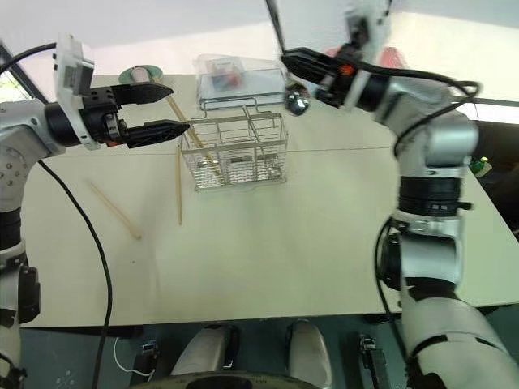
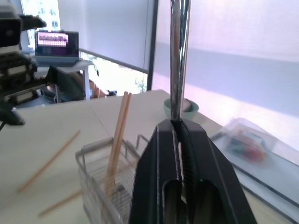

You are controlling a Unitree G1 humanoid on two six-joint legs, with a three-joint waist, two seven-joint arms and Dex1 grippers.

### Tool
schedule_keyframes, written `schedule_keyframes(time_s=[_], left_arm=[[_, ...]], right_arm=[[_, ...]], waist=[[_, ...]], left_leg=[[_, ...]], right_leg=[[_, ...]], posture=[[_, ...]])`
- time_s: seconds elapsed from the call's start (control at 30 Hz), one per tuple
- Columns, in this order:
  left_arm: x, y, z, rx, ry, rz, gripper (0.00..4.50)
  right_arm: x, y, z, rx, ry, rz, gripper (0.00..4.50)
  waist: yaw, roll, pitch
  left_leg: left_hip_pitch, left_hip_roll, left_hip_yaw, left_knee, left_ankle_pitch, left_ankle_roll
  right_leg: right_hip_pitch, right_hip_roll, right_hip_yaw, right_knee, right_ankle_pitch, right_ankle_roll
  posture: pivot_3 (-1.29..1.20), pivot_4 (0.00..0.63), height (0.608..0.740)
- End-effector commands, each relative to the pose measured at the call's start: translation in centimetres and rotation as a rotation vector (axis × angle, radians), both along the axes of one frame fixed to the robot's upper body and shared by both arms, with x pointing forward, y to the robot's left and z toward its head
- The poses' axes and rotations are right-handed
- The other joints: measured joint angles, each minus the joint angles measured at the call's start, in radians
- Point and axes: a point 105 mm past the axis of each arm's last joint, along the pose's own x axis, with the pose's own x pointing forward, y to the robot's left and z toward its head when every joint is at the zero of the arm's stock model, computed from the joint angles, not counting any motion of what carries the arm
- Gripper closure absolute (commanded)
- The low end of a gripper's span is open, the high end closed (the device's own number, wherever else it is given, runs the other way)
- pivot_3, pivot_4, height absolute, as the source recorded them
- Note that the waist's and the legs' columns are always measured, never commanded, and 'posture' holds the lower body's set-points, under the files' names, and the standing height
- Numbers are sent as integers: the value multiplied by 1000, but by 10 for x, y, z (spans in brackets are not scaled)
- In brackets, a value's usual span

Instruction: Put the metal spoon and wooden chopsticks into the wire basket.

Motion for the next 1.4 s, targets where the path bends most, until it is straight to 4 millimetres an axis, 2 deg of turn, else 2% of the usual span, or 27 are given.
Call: schedule_keyframes(time_s=[0.03, 0.17, 0.4, 0.5, 0.73, 0.8, 0.9, 1.0, 1.07, 1.13, 1.23, 1.33, 1.4], left_arm=[[-4, 4, 14, -6, -67, 20, 0], [-8, 7, 18, -4, -80, 34, 0], [-11, 13, 23, -7, -90, 69, 0], [-12, 14, 23, -5, -91, 75, 0], [-9, 15, 24, -12, -93, 91, 0], [-4, 18, 26, -42, -99, 126, 0], [1, 29, 35, -127, -116, 220, 0], [7, 51, 52, -270, -145, 380, 0], [12, 70, 59, -371, -141, 517, 0], [17, 90, 61, -449, -123, 653, 0], [26, 131, 50, -543, -36, 941, 0], [30, 175, 10, -545, 150, 1269, 0], [29, 194, -20, -526, 280, 1414, 0]], right_arm=[[12, 16, 2, 20, -56, -76, 4467], [22, 25, -14, 20, -55, -111, 4467], [32, 25, -43, -8, -34, -160, 4467], [30, 27, -52, -3, 6, -138, 3498], [29, 22, -51, -7, -35, -190, 34], [26, 10, -35, 9, -80, -217, 34], [10, -5, -2, 17, -177, -184, 34], [-20, -24, 32, 33, -236, -58, 34], [-44, -32, 42, -3, -251, 51, 34], [-67, -36, 39, -65, -230, 156, 34], [-96, -40, 13, -203, -147, 279, 34], [-109, -44, -18, -285, -48, 305, 34], [-115, -46, -34, -299, 2, 307, 34]], waist=[[3, 0, 0], [1, -1, 0], [-10, -1, 0], [-12, -1, 0], [-8, -1, 0], [-6, -1, 0], [-2, -1, 1], [-3, -1, 1], [-2, -1, 1], [-2, -2, 0], [-3, -4, -1], [-3, -5, -1], [-2, -6, -1]], left_leg=[[-1, -1, 0, 0, 0, 0], [-2, -3, -1, 1, 2, -3], [-2, -1, -1, -1, 1, -1], [-1, 0, 0, -1, 1, -1], [-1, 0, 0, 0, 1, -1], [-1, 0, 0, 0, 1, -1], [-2, 0, -1, 0, 1, -1], [-2, 0, -1, 0, 1, 0], [-2, 0, -1, 0, 0, 0], [-1, 0, -1, -1, 0, 1], [0, 0, -1, -1, 0, 1], [3, 0, 0, 0, -1, 2], [4, 0, 1, 0, -1, 2]], right_leg=[[0, 0, 0, 0, 0, 0], [-5, -1, 1, 0, 0, 0], [-3, 1, 1, 1, 0, 0], [-3, 2, 1, 2, 0, 0], [-3, 2, 1, 2, 0, 0], [-3, 2, 1, 2, 0, 0], [-3, 2, 1, 2, 0, 0], [-2, 2, 1, 2, 0, 0], [-2, 2, 0, 1, 0, 0], [-1, 2, 0, 1, 0, 0], [1, 2, 0, 0, 0, 1], [3, 1, 0, -1, -1, 1], [3, 0, 0, 0, -1, 2]], posture=[[0, 150, 667], [0, 150, 667], [0, 150, 667], [0, 150, 667], [0, 150, 667], [0, 150, 667], [0, 150, 667], [0, 150, 667], [0, 150, 667], [0, 150, 667], [0, 150, 667], [0, 150, 667], [0, 150, 667]])
